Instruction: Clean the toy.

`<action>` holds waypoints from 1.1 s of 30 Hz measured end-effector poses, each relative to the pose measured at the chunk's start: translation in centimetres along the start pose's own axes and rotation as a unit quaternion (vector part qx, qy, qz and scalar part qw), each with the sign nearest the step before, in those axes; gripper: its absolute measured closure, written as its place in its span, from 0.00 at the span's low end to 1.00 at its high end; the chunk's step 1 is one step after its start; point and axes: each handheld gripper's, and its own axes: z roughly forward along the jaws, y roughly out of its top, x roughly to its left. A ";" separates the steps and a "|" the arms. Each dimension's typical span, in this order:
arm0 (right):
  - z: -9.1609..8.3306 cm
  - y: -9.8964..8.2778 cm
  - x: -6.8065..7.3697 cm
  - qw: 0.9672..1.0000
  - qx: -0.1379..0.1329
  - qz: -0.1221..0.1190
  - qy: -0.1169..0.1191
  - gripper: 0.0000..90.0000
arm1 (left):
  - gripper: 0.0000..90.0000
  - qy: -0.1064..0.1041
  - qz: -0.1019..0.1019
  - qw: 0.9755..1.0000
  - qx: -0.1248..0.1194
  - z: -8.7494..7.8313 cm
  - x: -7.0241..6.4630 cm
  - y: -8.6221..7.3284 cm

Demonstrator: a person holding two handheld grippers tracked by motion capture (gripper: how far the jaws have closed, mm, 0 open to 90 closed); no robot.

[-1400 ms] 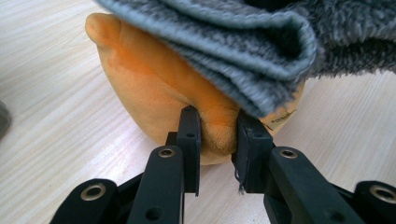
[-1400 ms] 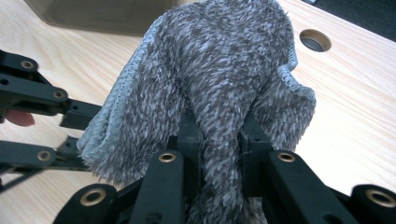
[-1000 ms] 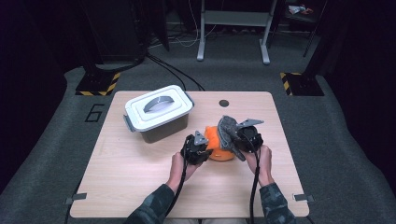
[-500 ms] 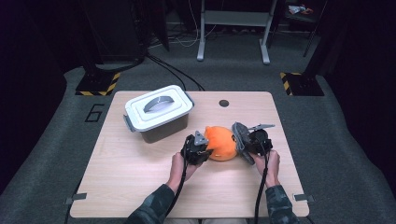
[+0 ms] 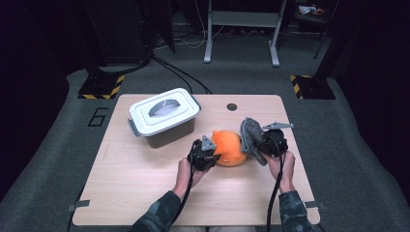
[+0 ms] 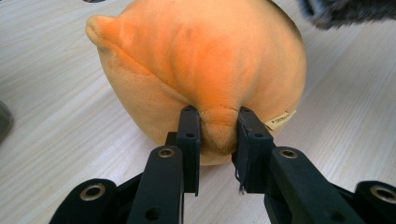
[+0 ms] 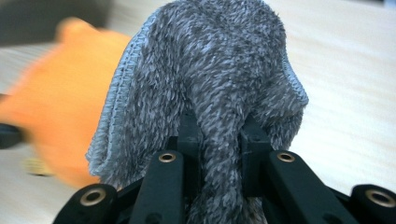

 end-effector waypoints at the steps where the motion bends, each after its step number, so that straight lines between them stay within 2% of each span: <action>1: -0.5 0.5 0.7 1.000 -0.007 -0.010 0.004 0.83 | 0.82 0.000 -0.001 1.000 0.000 0.0 0.0 0.0; 5: -0.9 2.0 3.1 0.999 -0.014 -0.044 0.021 0.83 | 0.82 -0.002 0.001 1.000 0.000 0.0 -0.1 0.1; 12: 0.9 3.1 6.8 0.995 0.002 -0.087 0.042 0.83 | 0.82 -0.003 0.003 1.000 -0.002 0.0 -0.2 0.3; 16: 2.1 3.0 8.0 0.993 0.016 -0.107 0.035 0.83 | 0.82 -0.004 0.006 1.000 0.001 0.0 -0.3 0.3; 22: 2.4 2.8 8.0 0.993 0.022 -0.108 0.030 0.83 | 0.82 -0.003 -0.001 1.000 0.000 0.1 -0.2 0.2; 23: 2.4 2.8 7.9 0.993 0.020 -0.116 0.028 0.83 | 0.82 -0.002 -0.001 1.000 0.001 0.1 -0.2 0.2; 28: 2.2 2.6 7.5 0.995 0.021 -0.101 0.020 0.83 | 0.82 -0.003 -0.002 1.000 0.000 0.2 -0.2 0.2; 33: 2.0 2.2 6.5 0.995 0.021 -0.092 0.013 0.83 | 0.82 -0.005 -0.004 1.000 0.001 0.2 -0.1 0.1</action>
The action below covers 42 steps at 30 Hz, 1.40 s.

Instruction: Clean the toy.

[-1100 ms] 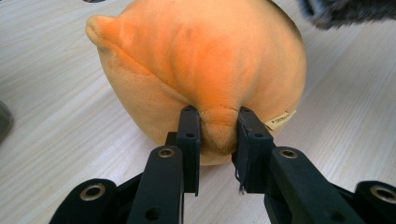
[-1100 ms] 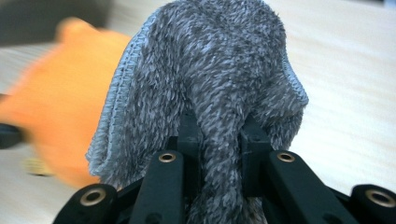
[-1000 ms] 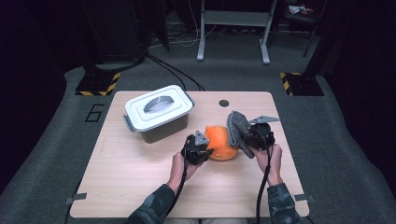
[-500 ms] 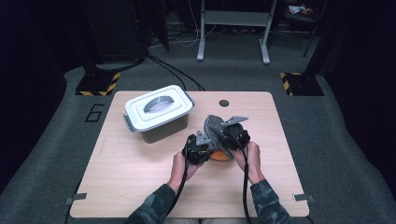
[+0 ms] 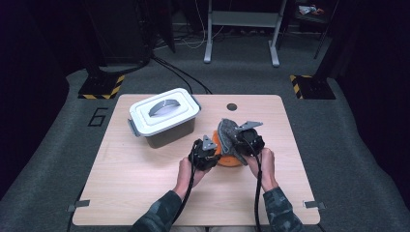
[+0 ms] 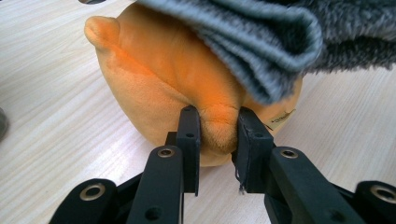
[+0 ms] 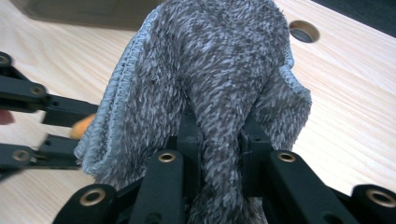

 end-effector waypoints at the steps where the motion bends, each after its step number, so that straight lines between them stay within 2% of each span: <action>1: 0.0 -0.2 -0.3 1.000 -0.001 -0.001 -0.001 0.83 | 0.82 0.000 0.001 1.000 0.001 0.0 0.0 0.0; 7: -0.1 -1.5 -2.1 1.000 0.008 0.025 -0.013 0.83 | 0.82 0.000 -0.002 1.000 0.000 0.0 0.1 -0.2; 10: 0.1 -2.4 -3.0 0.999 0.018 0.047 -0.017 0.83 | 0.82 -0.002 -0.002 1.000 0.000 0.1 0.2 -0.3; 20: 1.7 -5.1 -5.9 0.995 0.047 0.089 -0.017 0.82 | 0.82 0.000 -0.001 1.000 0.003 0.1 0.3 -0.4; 23: 2.6 -5.8 -6.3 0.992 0.065 0.106 -0.012 0.82 | 0.82 0.000 -0.004 1.000 0.003 0.1 0.4 -0.5; 30: 4.4 -7.1 -6.4 0.989 0.093 0.116 -0.006 0.82 | 0.82 -0.003 -0.010 1.000 0.002 0.1 0.7 -0.7; 34: 4.0 -7.1 -6.6 0.989 0.091 0.114 -0.014 0.82 | 0.82 -0.003 -0.012 1.000 0.004 0.0 0.9 -0.8; 36: 2.7 -6.8 -6.7 0.989 0.084 0.118 -0.029 0.83 | 0.82 -0.003 -0.010 1.000 0.005 0.0 1.0 -0.8; 39: 1.1 -6.3 -7.0 0.992 0.058 0.110 -0.036 0.83 | 0.82 -0.003 -0.011 1.000 0.004 0.0 1.0 -0.8; 42: -0.9 -5.3 -6.9 0.993 0.034 0.106 -0.047 0.83 | 0.82 -0.003 -0.011 1.000 0.003 0.0 1.0 -0.8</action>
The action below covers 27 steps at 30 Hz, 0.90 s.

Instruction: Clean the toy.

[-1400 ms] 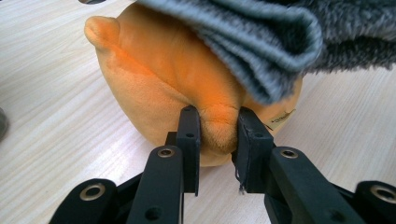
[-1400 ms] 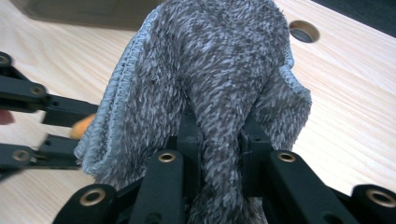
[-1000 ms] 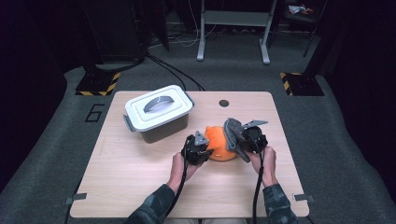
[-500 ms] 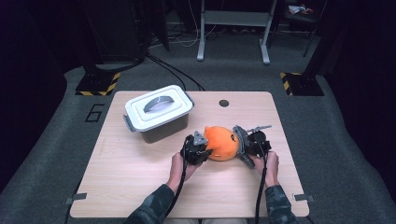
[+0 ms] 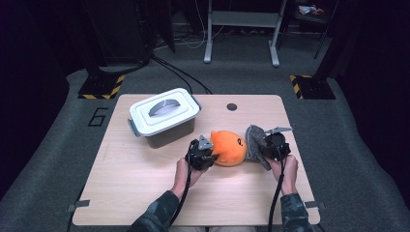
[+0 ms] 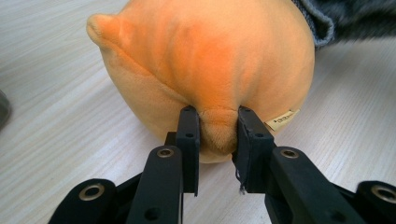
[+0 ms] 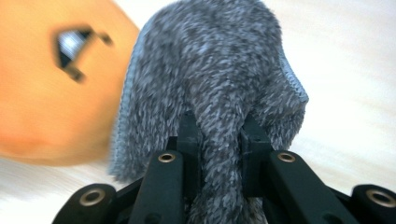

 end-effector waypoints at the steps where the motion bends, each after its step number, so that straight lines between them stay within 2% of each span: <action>1: -0.6 0.3 0.2 1.000 -0.011 -0.002 -0.001 0.83 | 0.82 0.000 0.000 1.000 0.000 0.0 0.0 0.0; 5: -2.8 1.7 1.5 0.999 -0.048 -0.024 0.007 0.83 | 0.81 -0.001 0.001 1.000 0.000 0.0 0.0 0.0; 9: -3.3 2.8 3.4 0.997 -0.058 -0.047 0.033 0.83 | 0.81 -0.001 0.002 1.000 0.000 0.0 0.0 0.0; 14: -1.5 3.5 5.0 0.996 -0.034 -0.070 0.049 0.83 | 0.81 -0.002 0.004 1.000 0.001 0.0 0.1 0.0; 16: -0.5 3.4 5.2 0.996 -0.018 -0.069 0.046 0.83 | 0.80 -0.006 0.005 1.000 -0.003 0.0 0.1 -0.1; 18: 0.2 3.3 5.2 0.997 -0.016 -0.067 0.044 0.83 | 0.79 -0.006 0.006 1.000 -0.003 0.0 0.1 -0.1; 22: 0.3 3.3 5.0 0.997 -0.014 -0.065 0.045 0.83 | 0.75 -0.009 0.014 1.000 -0.007 -0.1 0.0 -0.1; 27: 0.4 3.5 5.0 0.997 -0.010 -0.064 0.042 0.83 | 0.65 -0.005 0.014 1.000 -0.006 -0.2 0.1 -0.3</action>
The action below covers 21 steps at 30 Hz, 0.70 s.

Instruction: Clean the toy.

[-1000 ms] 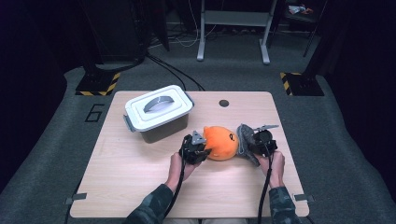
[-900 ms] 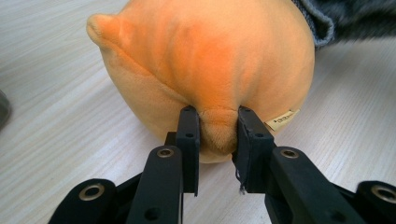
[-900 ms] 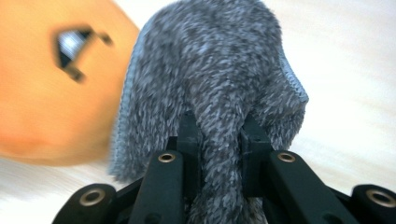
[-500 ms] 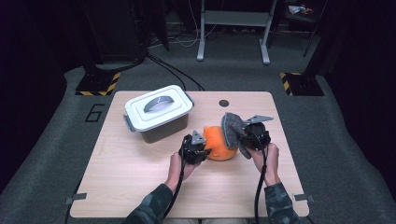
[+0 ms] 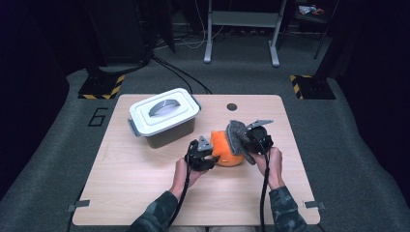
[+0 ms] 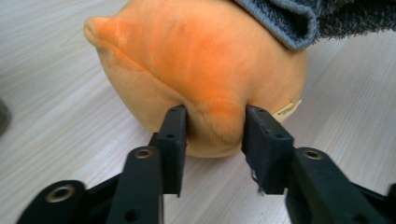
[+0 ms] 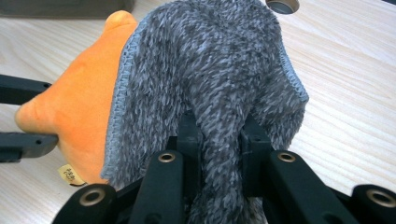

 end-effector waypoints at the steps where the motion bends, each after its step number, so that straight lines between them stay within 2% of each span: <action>1: 0.1 0.0 -0.1 1.000 0.000 0.000 -0.001 0.83 | 0.64 0.000 0.001 1.000 0.000 0.0 0.0 -0.1; 3: 0.1 0.1 -0.1 1.000 0.001 0.002 -0.001 0.83 | 0.57 0.003 0.002 1.000 0.006 0.0 0.0 -0.3; 6: 0.2 0.1 -0.1 1.000 0.002 0.001 -0.003 0.83 | 0.50 0.010 0.008 1.000 0.000 0.3 0.0 -0.7; 11: 0.3 0.2 -0.3 1.000 0.004 0.003 -0.003 0.83 | 0.46 0.024 0.026 0.999 -0.010 0.7 -0.4 -0.9; 19: 0.5 0.2 -0.3 1.000 0.006 0.001 -0.003 0.83 | 0.51 0.027 0.038 0.999 -0.012 1.3 -0.6 -0.9; 20: 0.6 0.2 -0.3 1.000 0.007 0.004 -0.003 0.83 | 0.58 0.026 0.047 0.998 -0.011 1.4 -0.7 -0.9; 21: 0.7 0.2 -0.3 1.000 0.006 0.003 -0.003 0.83 | 0.61 0.030 0.047 0.998 -0.009 1.5 -0.8 -0.9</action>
